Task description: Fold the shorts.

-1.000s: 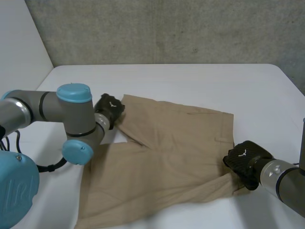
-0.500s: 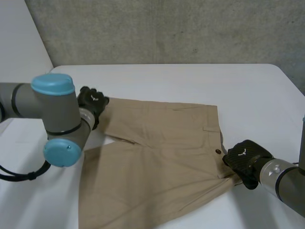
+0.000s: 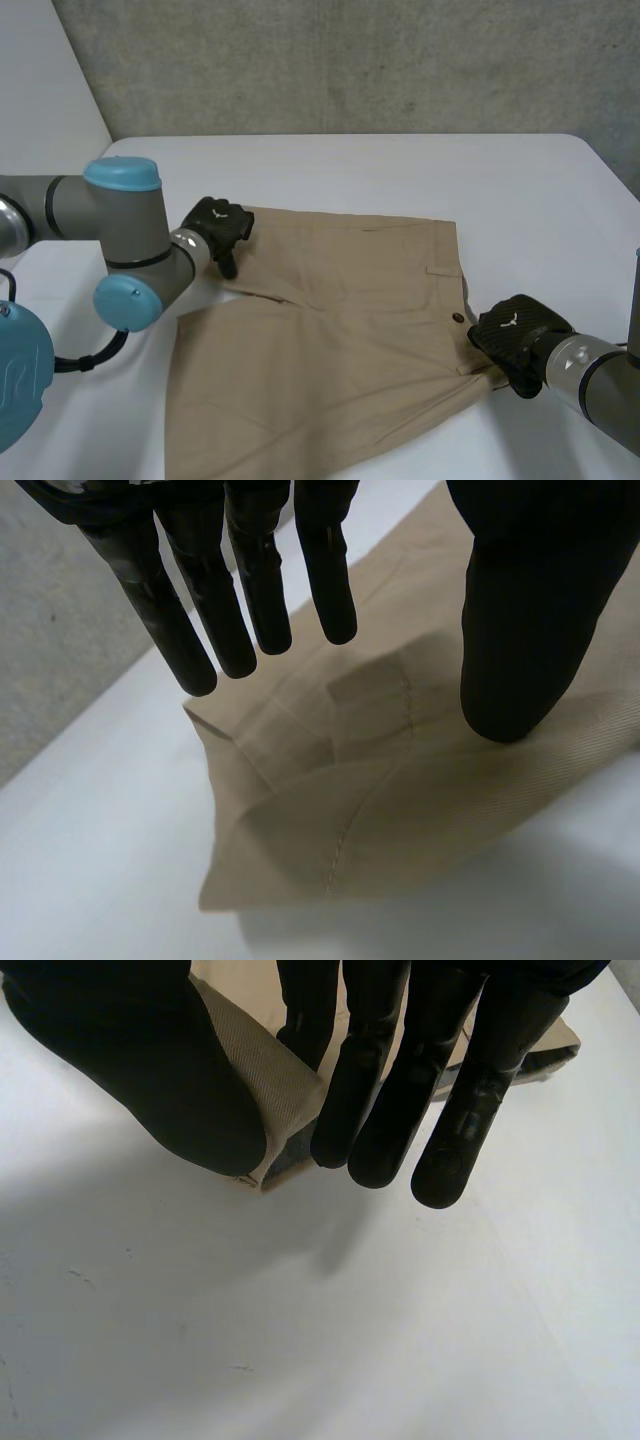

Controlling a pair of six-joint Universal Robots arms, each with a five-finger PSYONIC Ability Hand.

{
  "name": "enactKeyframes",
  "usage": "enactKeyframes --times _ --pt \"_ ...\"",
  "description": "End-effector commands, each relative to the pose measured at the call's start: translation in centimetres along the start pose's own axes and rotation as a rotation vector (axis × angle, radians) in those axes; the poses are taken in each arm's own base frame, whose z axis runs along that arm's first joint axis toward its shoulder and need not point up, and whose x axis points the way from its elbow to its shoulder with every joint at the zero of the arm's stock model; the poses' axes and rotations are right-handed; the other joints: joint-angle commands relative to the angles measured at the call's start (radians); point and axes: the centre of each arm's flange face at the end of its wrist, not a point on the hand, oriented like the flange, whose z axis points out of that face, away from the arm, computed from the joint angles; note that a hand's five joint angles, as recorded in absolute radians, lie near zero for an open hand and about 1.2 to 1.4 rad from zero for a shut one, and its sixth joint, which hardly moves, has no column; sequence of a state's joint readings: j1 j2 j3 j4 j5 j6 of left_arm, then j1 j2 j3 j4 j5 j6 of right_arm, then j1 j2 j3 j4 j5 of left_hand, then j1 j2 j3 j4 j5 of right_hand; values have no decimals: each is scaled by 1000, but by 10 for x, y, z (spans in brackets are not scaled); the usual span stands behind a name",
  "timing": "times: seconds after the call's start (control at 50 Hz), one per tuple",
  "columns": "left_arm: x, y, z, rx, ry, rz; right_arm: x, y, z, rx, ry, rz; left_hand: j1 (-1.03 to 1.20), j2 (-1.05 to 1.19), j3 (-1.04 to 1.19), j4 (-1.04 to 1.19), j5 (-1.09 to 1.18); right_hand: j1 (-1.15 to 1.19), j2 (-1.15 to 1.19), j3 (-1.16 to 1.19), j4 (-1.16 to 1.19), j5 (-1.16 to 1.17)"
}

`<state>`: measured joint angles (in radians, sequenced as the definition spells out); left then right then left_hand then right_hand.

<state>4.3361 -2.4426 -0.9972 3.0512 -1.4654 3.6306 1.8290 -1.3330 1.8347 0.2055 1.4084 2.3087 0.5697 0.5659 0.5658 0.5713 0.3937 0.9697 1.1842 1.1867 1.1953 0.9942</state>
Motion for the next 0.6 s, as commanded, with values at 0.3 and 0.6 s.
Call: enactKeyframes --times 0.3,0.6 --pt "-18 11 -11 -121 -53 -16 -1 0 0 1 -2 -2 827 830 830 825 828 427 212 210 201 227" --pt "-26 30 -31 -219 -90 11 -1 0 0 1 -4 -2 827 830 830 825 828 427 212 210 201 227"
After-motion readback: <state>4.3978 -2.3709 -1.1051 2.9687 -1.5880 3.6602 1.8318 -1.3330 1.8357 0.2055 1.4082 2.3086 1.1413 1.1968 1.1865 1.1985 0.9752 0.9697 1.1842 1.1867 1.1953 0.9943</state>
